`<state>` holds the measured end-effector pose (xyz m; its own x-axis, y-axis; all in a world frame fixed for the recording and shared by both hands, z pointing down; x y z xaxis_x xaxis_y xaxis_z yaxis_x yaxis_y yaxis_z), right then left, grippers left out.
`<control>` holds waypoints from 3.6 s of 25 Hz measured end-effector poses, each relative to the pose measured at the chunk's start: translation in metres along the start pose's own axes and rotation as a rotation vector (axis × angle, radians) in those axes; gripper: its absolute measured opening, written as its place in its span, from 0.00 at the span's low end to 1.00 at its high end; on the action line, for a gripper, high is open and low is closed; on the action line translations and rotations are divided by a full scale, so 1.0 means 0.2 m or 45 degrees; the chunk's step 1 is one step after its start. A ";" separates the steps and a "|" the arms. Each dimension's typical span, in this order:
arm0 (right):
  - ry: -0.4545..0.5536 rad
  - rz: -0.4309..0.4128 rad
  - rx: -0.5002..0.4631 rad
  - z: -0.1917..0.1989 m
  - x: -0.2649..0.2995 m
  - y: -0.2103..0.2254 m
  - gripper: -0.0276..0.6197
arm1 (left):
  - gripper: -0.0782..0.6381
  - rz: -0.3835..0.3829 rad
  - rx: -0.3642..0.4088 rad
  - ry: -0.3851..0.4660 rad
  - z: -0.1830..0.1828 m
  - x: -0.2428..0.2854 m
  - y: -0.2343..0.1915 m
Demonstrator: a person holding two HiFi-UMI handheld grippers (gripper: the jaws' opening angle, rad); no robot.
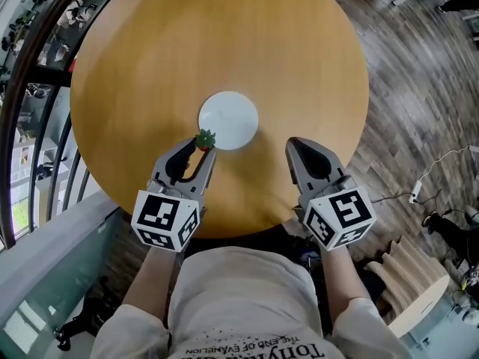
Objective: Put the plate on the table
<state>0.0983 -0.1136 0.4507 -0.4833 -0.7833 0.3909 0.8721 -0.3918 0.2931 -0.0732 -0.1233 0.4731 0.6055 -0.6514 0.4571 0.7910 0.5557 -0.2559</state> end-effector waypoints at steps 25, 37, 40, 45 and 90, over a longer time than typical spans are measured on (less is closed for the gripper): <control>-0.085 -0.021 0.052 0.26 0.15 0.07 0.08 | 0.31 0.031 0.239 -0.302 0.39 0.47 -0.11; -0.098 -0.010 0.081 0.31 0.14 0.12 0.08 | 0.31 0.038 0.327 -0.428 0.51 0.60 -0.13; -0.101 -0.006 0.087 0.32 0.14 0.13 0.08 | 0.31 0.043 0.337 -0.444 0.53 0.63 -0.13; -0.105 -0.003 0.094 0.33 0.13 0.14 0.08 | 0.31 0.048 0.327 -0.455 0.54 0.64 -0.13; 0.082 -0.028 -0.022 -0.11 -0.34 -0.23 0.08 | 0.14 0.017 0.038 0.095 -0.15 -0.35 0.28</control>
<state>0.0931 -0.0523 0.3913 -0.4967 -0.8036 0.3279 0.8629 -0.4170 0.2854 -0.0691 -0.0632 0.4010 0.6219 -0.6799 0.3887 0.7804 0.5793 -0.2354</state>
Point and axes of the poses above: the fingertips, and each gripper's own axes: x forward along the fingers, y to its right, z out of its underside, the point moved 2 cm from there along -x, backward along the fingers, and after that the axes turned 7 degrees about y, right-handed, at the moved point
